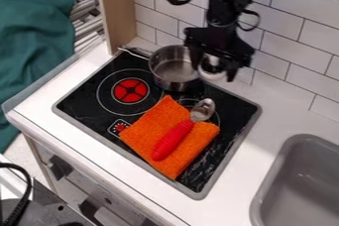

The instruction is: Grab the round object and drop it into the silver pot

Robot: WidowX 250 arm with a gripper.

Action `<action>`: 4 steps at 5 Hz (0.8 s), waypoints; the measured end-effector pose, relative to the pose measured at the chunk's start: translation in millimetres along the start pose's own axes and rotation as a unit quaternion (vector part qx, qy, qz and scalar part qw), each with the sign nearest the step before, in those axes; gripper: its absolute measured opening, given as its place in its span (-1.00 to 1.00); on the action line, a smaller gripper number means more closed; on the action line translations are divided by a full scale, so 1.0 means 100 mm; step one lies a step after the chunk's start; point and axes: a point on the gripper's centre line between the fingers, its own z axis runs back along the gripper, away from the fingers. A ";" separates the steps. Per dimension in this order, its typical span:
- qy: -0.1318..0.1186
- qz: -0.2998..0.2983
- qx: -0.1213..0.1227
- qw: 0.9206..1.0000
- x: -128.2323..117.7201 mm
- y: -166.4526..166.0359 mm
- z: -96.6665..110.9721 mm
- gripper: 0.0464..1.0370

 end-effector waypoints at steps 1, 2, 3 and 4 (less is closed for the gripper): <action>-0.009 0.034 -0.001 0.999 0.05 0.44 -0.04 0.64; 0.007 0.033 0.000 0.999 -0.01 0.58 -0.17 0.64; 0.004 0.035 -0.004 0.999 0.02 0.64 -0.17 0.64; 0.003 0.030 -0.011 0.999 0.02 0.62 -0.18 0.77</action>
